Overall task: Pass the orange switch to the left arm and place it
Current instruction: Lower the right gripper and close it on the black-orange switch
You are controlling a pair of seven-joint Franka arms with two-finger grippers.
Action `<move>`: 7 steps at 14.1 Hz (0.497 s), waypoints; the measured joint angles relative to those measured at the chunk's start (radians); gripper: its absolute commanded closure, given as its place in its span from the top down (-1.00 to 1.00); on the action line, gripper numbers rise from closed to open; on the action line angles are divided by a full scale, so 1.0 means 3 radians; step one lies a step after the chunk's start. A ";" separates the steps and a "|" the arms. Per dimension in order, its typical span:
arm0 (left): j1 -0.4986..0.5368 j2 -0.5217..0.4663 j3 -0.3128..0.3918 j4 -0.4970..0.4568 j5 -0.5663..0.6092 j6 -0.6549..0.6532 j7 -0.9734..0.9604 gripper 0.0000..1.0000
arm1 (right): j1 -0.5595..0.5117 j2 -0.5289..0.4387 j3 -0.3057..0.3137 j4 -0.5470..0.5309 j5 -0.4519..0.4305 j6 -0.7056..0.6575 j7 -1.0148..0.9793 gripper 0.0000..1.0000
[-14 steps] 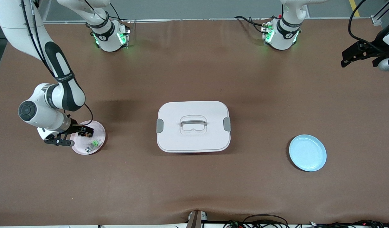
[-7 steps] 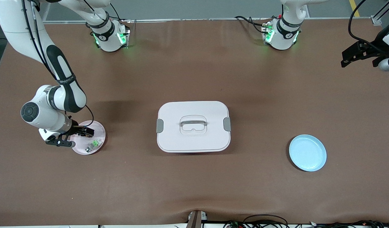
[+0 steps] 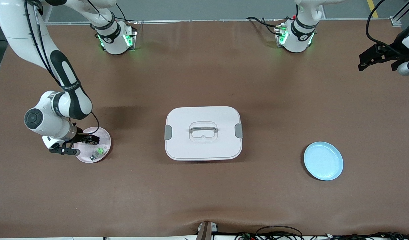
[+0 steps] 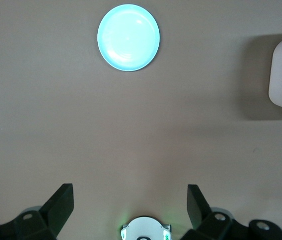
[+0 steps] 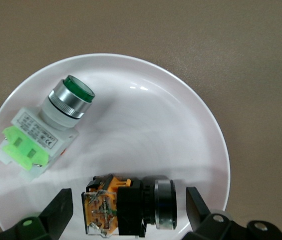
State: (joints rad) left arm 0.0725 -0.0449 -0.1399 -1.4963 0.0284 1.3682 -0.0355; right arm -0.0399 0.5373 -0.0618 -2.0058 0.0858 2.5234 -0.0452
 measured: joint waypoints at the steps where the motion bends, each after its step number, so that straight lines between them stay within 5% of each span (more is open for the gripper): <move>1: 0.0000 0.0001 0.0000 0.0000 0.0000 0.0000 0.0000 1.00 | 0.0000 0.0003 0.0000 0.0000 0.0000 0.0003 0.0000 1.00; 7: 0.0000 0.0001 0.0000 -0.0001 0.0000 0.0000 0.0000 1.00 | 0.0000 0.0025 0.0000 0.0000 0.0000 0.0017 -0.0001 1.00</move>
State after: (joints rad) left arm 0.0725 -0.0445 -0.1399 -1.4965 0.0284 1.3683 -0.0355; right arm -0.0400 0.5447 -0.0618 -2.0058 0.0858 2.5286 -0.0453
